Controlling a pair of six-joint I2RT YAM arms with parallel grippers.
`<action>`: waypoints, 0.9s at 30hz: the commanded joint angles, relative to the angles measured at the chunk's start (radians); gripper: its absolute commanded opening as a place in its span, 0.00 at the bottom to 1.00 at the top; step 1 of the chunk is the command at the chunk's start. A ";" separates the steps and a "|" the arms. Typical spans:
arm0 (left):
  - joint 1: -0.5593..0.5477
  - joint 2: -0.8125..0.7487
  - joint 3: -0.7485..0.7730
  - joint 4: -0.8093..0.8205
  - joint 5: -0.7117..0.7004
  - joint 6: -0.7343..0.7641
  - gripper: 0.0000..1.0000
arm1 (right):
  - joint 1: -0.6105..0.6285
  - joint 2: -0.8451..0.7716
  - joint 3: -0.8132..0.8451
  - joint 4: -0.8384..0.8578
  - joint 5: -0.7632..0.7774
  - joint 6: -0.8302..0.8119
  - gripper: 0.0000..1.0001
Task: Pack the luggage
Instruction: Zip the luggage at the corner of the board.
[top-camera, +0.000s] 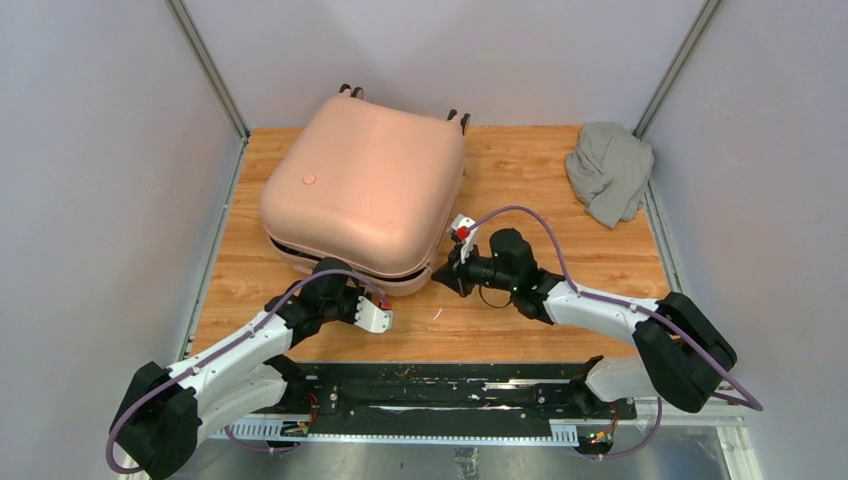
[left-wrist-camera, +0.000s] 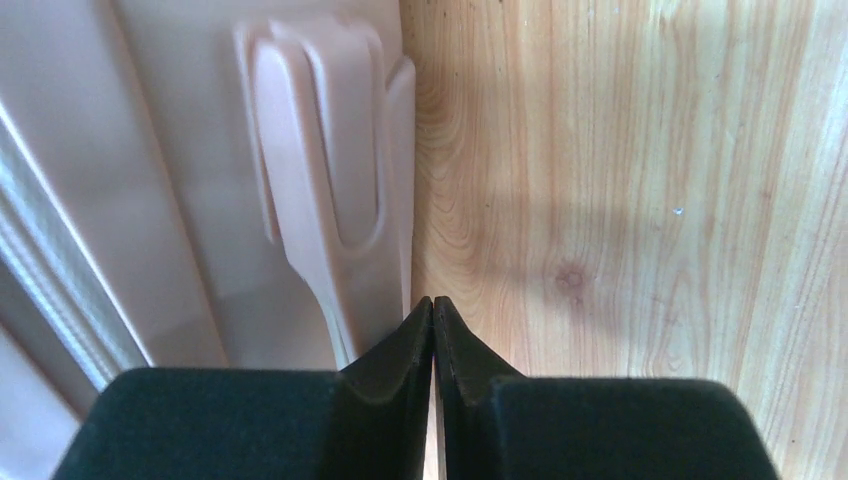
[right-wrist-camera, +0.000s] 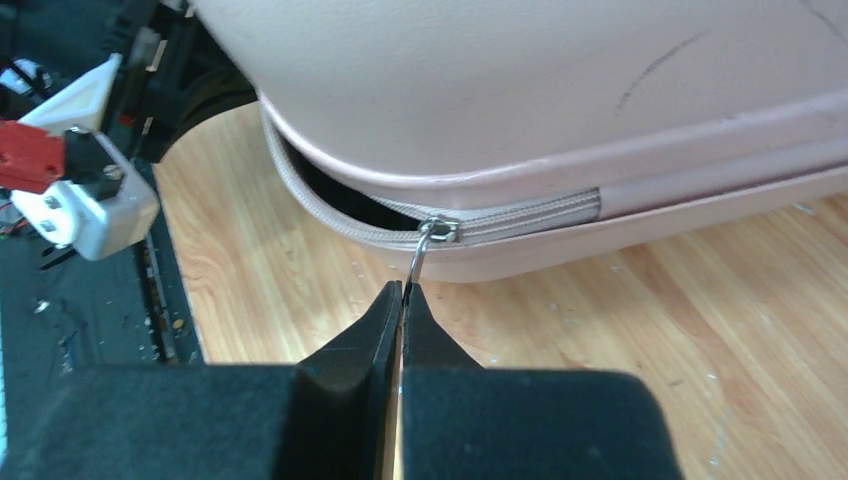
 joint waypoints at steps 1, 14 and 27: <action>-0.023 0.000 0.089 0.228 -0.003 0.004 0.09 | 0.099 -0.019 -0.038 -0.057 -0.121 0.025 0.00; -0.032 -0.067 0.195 -0.071 0.064 -0.039 0.30 | 0.046 0.006 -0.011 -0.160 0.050 0.117 0.23; -0.006 -0.125 0.546 -0.434 0.047 -0.306 0.57 | -0.121 -0.089 0.028 -0.203 -0.047 0.126 0.62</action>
